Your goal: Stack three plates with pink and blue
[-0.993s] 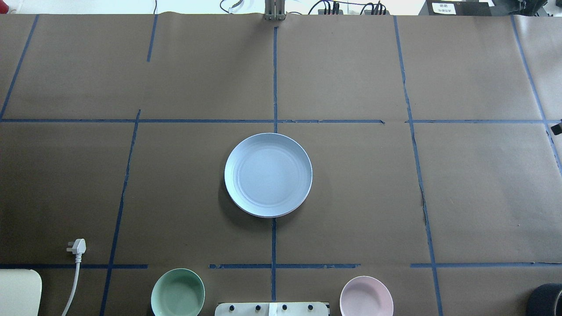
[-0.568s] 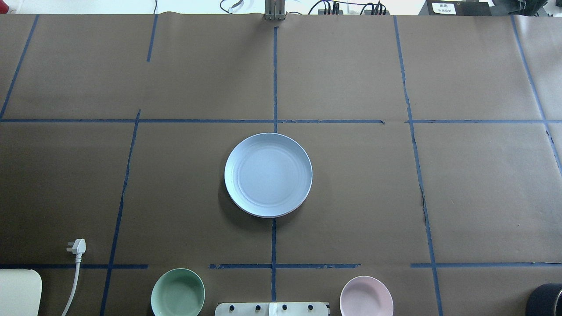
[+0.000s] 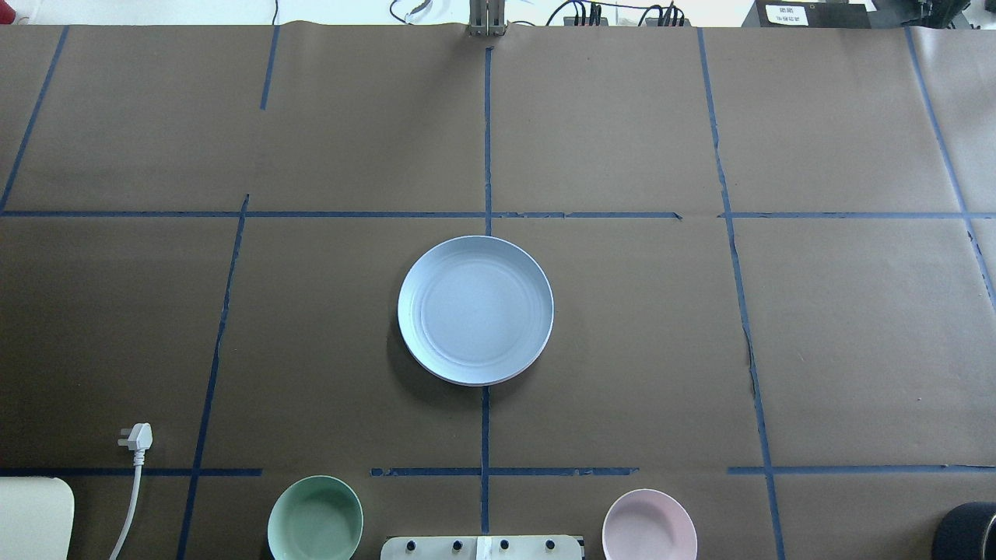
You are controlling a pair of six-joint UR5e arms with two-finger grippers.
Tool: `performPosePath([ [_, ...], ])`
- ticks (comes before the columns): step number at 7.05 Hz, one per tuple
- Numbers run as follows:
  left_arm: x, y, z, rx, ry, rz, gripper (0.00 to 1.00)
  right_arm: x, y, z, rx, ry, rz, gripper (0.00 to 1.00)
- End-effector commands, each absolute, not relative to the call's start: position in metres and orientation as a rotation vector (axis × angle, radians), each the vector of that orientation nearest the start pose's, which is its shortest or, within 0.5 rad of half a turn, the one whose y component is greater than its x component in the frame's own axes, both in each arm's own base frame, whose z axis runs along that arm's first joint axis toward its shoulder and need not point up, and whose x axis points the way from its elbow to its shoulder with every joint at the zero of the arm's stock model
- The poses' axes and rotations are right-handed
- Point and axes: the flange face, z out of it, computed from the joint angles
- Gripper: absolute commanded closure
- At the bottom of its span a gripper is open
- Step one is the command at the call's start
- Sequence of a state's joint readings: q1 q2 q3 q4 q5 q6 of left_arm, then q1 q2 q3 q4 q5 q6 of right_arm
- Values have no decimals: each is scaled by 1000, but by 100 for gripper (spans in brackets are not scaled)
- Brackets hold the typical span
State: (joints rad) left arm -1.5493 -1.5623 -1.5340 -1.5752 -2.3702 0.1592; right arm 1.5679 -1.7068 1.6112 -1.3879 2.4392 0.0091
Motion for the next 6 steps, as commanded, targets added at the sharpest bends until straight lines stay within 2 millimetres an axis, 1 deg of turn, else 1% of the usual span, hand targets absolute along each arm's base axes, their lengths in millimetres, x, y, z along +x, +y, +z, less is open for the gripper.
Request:
performPosePath([
  [1,-51,-481,683,7,801,152,0,71,-431,672,40,-866,23,0],
  [2,-52,-480,683,9,801,152,0,71,-431,667,24,-867,31,0],
  [3,-51,-480,683,10,801,154,0,71,-430,668,19,-865,33,0],
  [4,-51,-480,681,12,801,153,0,76,-427,669,27,-863,42,0],
  [6,-51,-481,678,16,801,154,0,77,-430,669,31,-843,39,0],
])
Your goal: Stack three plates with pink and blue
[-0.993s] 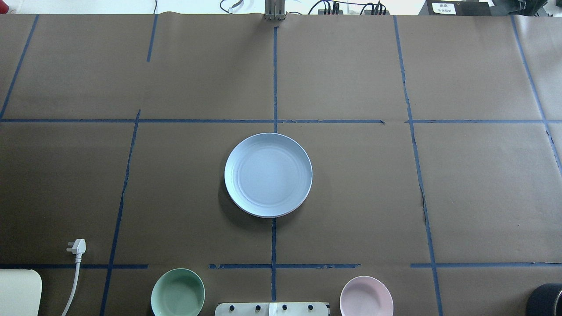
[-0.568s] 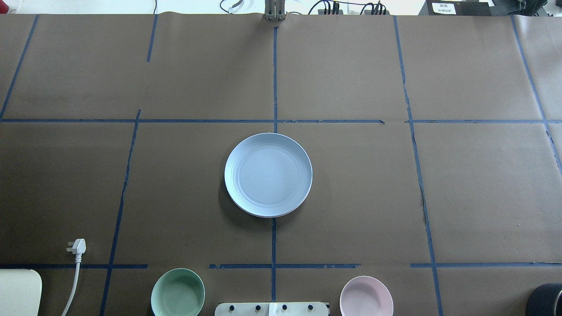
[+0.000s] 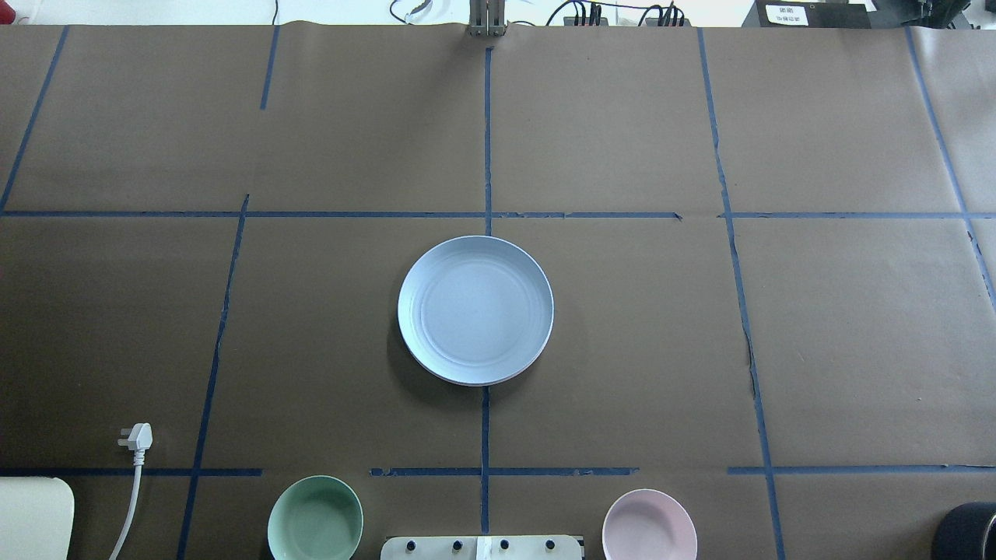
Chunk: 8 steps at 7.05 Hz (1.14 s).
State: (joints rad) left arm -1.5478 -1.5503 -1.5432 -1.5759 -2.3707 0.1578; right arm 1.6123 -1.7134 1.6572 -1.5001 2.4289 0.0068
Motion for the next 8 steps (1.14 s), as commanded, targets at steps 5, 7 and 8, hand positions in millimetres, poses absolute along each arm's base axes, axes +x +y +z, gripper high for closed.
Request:
performPosePath([
  [5,-52,-481,673,23,809,149,0,78,-431,668,37,-832,37,0],
  [7,-68,-483,668,43,810,121,0,78,-431,668,37,-832,37,0],
  [8,-68,-483,668,43,808,121,0,78,-430,669,36,-832,37,0],
])
